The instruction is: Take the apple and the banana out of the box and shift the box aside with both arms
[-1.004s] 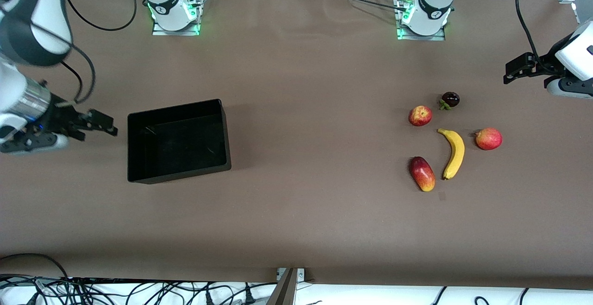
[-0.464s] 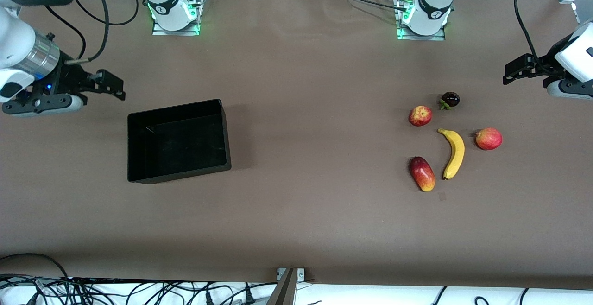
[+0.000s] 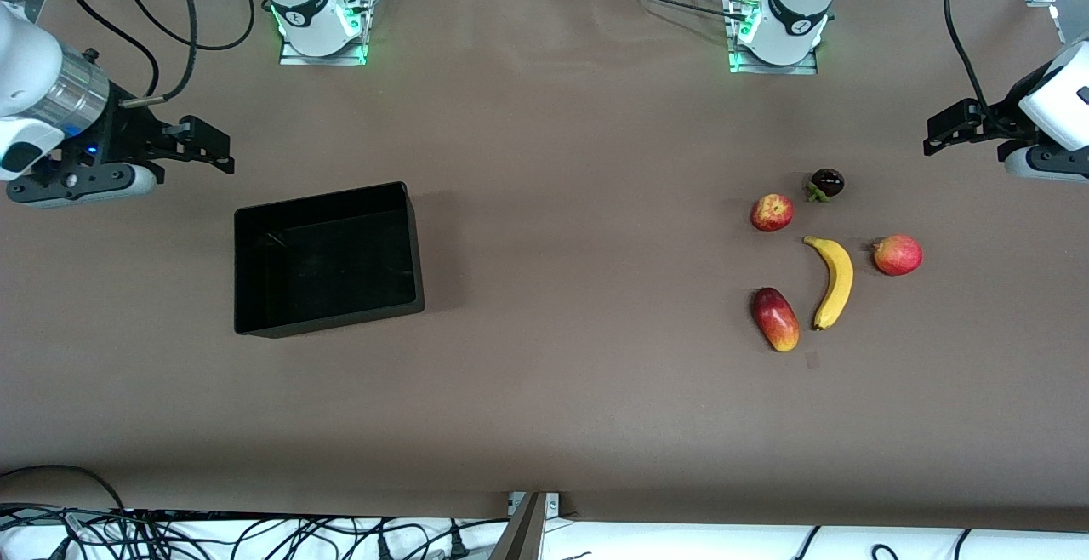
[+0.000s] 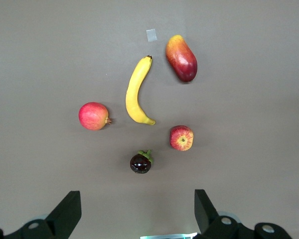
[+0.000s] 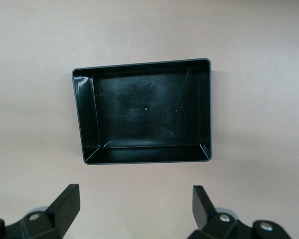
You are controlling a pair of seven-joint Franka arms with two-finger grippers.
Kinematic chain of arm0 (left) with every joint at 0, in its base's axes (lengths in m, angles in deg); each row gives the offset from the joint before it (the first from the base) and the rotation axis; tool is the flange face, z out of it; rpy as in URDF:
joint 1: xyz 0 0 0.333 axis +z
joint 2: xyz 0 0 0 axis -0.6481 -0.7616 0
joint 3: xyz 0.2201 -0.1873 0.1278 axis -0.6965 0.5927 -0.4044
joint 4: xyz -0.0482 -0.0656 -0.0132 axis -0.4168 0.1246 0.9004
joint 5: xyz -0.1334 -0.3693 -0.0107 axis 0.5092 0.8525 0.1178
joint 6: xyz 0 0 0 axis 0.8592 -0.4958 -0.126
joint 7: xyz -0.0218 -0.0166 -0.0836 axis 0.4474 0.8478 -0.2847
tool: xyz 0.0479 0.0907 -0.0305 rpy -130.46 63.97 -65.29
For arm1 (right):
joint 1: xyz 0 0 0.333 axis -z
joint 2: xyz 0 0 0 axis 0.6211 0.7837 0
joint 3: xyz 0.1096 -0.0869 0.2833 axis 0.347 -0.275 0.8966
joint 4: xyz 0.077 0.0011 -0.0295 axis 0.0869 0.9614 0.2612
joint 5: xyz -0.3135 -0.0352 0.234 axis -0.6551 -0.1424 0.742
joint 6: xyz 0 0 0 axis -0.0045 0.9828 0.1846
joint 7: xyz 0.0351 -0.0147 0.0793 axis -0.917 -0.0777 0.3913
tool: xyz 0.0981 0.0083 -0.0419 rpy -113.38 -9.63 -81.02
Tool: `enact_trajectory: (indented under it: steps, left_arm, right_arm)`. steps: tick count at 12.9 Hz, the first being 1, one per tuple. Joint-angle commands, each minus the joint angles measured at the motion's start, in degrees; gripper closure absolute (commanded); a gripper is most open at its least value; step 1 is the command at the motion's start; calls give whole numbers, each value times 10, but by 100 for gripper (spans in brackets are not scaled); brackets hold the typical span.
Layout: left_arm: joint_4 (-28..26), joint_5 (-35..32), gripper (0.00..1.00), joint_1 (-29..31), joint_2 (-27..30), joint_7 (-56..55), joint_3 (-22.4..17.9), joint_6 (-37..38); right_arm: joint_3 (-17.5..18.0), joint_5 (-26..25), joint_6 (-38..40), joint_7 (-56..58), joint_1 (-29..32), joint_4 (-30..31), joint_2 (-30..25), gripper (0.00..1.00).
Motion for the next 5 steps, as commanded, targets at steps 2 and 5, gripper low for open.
enact_trajectory:
  steps: [2,5]
  left_arm:
    - [11,-10,0,-3,-1,-8,3,6]
    - [11,-10,0,-3,-1,-8,3,6]
  right_arm:
    - [11,-6,10,-5,14,-17,6,0]
    - [11,-10,13,-4,14,-17,6,0]
